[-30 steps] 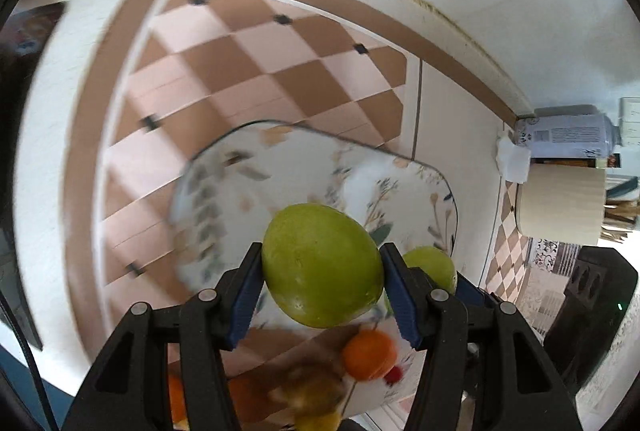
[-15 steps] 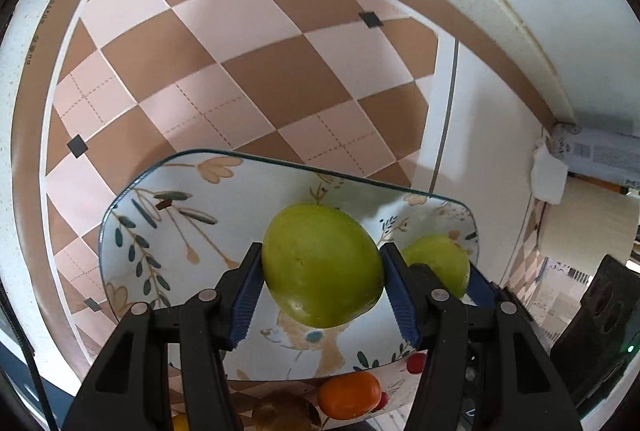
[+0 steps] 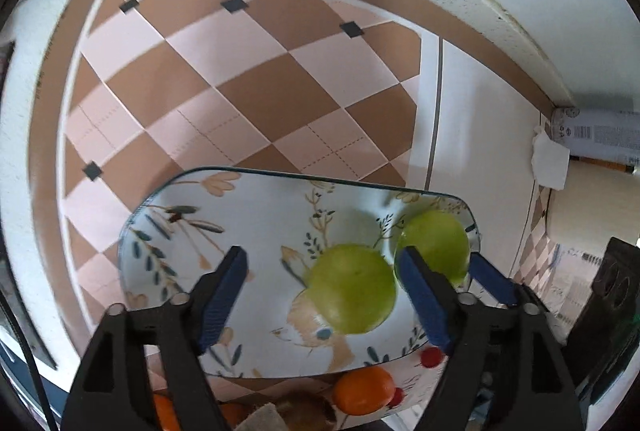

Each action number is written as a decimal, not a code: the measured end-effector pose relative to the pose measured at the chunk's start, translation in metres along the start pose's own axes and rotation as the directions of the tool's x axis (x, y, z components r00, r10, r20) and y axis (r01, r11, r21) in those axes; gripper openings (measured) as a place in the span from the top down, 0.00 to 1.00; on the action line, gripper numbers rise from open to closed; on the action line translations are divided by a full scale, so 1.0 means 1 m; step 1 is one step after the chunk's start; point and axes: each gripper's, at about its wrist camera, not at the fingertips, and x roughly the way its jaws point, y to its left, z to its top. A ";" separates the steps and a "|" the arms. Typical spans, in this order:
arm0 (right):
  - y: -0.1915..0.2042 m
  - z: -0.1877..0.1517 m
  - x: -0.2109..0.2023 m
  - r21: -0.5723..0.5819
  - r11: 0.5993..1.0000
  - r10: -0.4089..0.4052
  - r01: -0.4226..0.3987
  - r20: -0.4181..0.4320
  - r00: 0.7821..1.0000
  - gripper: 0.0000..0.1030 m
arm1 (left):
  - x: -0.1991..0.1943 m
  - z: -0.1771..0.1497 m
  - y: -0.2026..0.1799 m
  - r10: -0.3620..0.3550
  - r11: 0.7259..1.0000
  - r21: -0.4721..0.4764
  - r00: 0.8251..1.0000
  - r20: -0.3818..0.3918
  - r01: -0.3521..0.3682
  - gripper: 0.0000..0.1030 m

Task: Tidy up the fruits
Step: 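Carry both green apples onto the floral plate and open both grippers, then lift both tools away from the plate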

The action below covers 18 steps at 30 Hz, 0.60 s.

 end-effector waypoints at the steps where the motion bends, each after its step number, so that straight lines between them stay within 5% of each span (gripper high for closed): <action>1: 0.000 -0.004 -0.004 0.001 1.000 -0.014 0.014 0.004 1.000 0.18 | -0.005 -0.003 0.000 0.019 1.000 0.015 1.000 0.015 -0.020 0.20; 7: 0.005 -0.036 -0.028 -0.034 0.993 -0.115 0.116 0.020 0.993 0.16 | -0.036 -0.033 0.003 0.135 0.987 0.073 0.982 0.129 -0.145 0.20; 13: 0.021 -0.080 -0.055 -0.060 0.976 -0.206 0.211 0.075 0.976 0.10 | -0.071 -0.082 0.010 0.238 0.956 0.107 0.935 0.261 -0.273 0.20; 18: 0.030 -0.114 -0.087 -0.056 0.974 -0.212 0.220 0.121 0.970 0.10 | -0.092 -0.118 0.011 0.240 0.954 0.093 0.911 0.334 -0.285 0.20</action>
